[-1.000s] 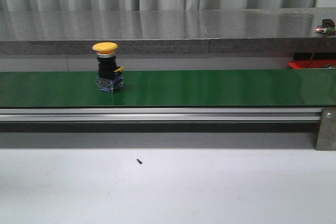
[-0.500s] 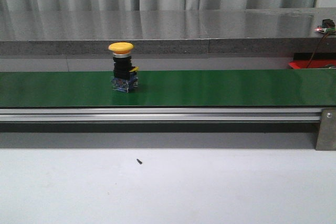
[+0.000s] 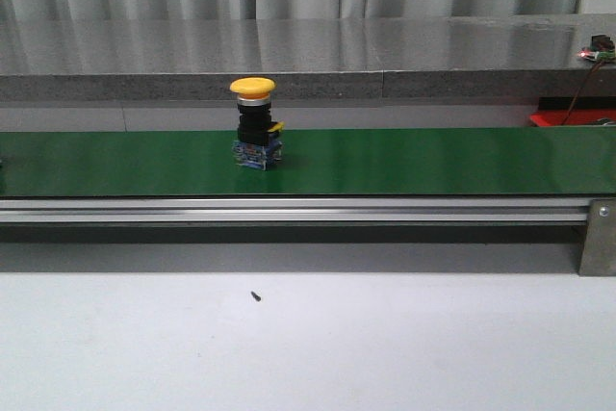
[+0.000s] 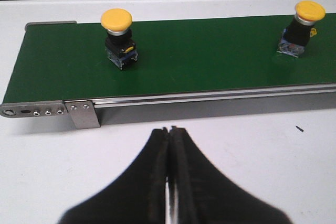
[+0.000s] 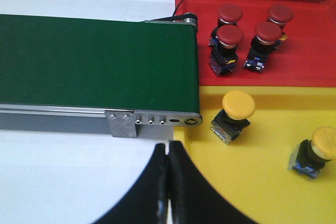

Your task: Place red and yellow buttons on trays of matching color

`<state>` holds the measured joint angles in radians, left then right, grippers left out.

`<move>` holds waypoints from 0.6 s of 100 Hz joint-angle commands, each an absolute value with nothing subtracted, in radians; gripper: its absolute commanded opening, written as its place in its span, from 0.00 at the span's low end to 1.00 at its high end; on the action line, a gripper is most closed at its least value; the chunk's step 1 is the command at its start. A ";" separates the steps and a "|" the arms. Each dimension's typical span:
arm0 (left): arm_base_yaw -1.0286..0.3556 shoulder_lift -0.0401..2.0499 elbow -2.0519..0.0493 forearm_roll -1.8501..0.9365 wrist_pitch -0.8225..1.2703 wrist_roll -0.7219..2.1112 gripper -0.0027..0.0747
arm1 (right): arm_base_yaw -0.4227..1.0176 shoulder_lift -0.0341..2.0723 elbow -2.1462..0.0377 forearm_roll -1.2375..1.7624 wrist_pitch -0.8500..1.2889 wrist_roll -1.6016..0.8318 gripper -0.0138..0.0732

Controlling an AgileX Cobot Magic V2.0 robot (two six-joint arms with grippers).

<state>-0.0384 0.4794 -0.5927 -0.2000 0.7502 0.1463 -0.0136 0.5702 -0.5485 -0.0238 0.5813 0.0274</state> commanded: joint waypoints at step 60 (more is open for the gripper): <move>-0.046 0.472 -0.614 -0.216 0.663 0.138 0.01 | 0.119 0.990 -0.927 -0.023 0.750 0.008 0.12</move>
<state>-0.0384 0.4684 -0.5877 -0.2000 0.7374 0.1463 0.0968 0.9317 -0.8397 -0.0238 0.7690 0.0197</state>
